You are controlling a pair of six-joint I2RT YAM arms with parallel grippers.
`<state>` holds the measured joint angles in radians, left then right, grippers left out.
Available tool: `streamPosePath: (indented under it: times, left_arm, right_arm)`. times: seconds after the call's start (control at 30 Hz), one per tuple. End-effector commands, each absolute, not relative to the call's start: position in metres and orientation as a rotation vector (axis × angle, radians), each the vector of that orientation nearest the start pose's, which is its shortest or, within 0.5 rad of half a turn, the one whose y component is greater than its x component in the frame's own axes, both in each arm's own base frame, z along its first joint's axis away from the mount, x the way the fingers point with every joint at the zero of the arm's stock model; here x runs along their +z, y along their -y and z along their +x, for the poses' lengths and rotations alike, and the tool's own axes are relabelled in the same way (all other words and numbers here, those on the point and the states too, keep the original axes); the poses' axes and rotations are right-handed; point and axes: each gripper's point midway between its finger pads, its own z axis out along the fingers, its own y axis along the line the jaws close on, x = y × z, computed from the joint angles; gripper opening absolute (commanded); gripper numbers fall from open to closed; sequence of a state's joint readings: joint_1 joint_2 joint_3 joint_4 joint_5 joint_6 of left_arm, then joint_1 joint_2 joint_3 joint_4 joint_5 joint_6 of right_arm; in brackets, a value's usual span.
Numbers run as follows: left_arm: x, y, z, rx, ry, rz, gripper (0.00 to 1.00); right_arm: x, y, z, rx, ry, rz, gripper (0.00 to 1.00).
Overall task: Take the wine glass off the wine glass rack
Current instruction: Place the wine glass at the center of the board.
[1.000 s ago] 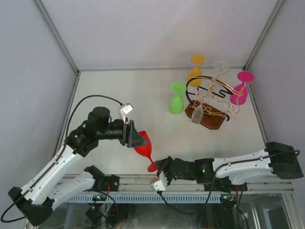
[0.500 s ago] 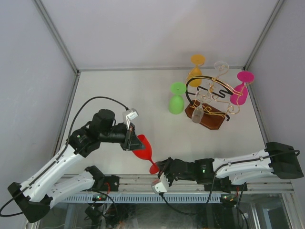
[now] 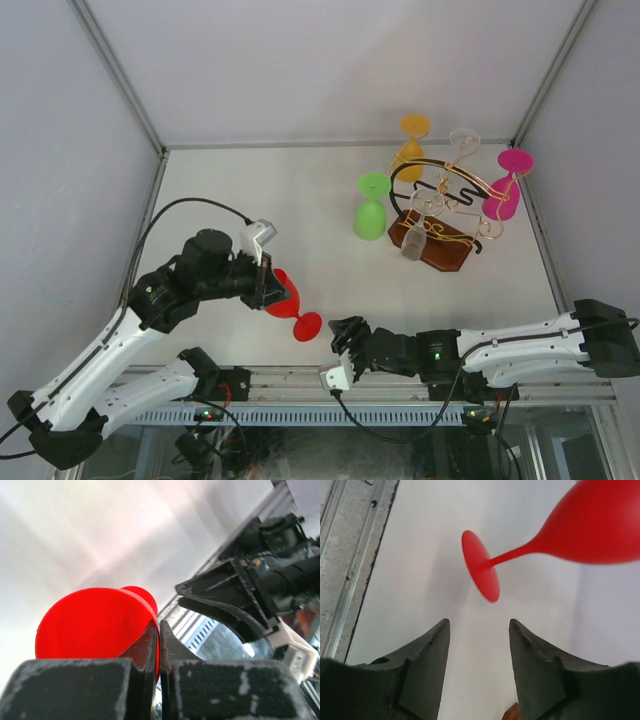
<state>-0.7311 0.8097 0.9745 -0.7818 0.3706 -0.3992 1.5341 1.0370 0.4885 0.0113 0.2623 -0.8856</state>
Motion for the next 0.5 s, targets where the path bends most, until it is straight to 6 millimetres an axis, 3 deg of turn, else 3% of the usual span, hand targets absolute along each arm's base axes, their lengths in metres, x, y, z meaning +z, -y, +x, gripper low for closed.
streamPosePath:
  times: [0.0,0.2,0.47]
  left_arm:
    - [0.271,0.184,0.155,-0.767,-2.139,0.438,0.0]
    - [0.266,0.135,0.187,-0.424,-2.139,0.252,0.0]
    - [0.251,0.106,0.224,-0.236,-2.202,0.065,0.0]
  right_arm:
    - [0.153,-0.317,0.093,0.181,-0.989,-1.689,0.52]
    - [0.195,-0.325,0.097,0.25,-1.067,-1.482,0.54]
    - [0.299,-0.333,0.112,0.413,-1.208,-1.042,0.66]
